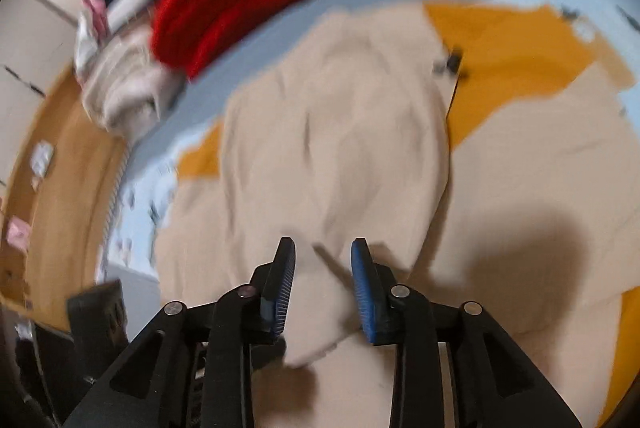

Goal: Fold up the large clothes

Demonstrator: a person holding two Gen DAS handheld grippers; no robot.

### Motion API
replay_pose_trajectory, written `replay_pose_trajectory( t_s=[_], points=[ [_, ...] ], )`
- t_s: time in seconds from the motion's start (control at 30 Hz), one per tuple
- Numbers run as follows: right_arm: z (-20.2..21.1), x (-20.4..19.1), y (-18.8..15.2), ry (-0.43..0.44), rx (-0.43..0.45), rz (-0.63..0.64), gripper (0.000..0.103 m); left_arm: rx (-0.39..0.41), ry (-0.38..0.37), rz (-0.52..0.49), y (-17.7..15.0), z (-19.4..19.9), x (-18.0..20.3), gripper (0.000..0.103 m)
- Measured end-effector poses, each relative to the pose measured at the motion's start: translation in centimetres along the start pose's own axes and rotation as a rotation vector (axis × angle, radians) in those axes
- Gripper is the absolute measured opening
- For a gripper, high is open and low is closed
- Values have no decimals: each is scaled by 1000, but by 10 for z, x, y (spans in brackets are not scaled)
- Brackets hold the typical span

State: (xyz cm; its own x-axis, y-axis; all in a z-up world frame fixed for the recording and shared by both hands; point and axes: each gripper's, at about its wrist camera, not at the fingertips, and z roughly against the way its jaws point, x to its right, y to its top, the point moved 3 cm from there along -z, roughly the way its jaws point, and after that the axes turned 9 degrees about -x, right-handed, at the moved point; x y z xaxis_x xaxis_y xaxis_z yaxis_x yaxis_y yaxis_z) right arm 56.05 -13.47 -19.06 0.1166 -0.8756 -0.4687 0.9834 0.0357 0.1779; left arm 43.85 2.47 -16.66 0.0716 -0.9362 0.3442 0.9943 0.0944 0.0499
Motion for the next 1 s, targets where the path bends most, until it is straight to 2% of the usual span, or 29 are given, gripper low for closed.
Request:
replay_pose_trajectory(
  t_s=[0.07,0.1,0.17,0.27,0.33,0.4,0.5,0.6,0.77,0.83,0.9,1.0],
  points=[
    [-12,8,-2,-59,-47,-16,31,10,-9,1,2,6,-5,15],
    [-13,12,-2,-54,-56,-38,31,17,-13,3,4,8,-8,15],
    [-8,16,0,-29,-36,-78,31,28,-30,23,6,13,-14,15],
    [6,7,3,-30,44,-27,31,54,-58,48,5,22,-17,15],
    [1,2,2,-53,21,5,35,87,-63,52,6,33,-19,15],
    [-13,5,-3,-134,-60,11,36,124,-48,49,9,41,-15,15],
    [-2,3,-3,-129,-17,-21,36,195,-13,32,8,61,-11,15],
    [29,-19,-2,-127,105,45,36,280,9,-1,-1,94,-10,15],
    [116,-65,-16,-90,364,169,36,473,79,-104,-33,165,-6,15],
    [161,-83,-34,-76,472,223,36,539,67,-136,-57,196,-10,15],
    [199,-94,-55,-71,544,268,36,602,82,-170,-85,221,-9,15],
    [273,-99,-107,-80,673,306,36,668,103,-174,-122,253,-16,15]
  ],
)
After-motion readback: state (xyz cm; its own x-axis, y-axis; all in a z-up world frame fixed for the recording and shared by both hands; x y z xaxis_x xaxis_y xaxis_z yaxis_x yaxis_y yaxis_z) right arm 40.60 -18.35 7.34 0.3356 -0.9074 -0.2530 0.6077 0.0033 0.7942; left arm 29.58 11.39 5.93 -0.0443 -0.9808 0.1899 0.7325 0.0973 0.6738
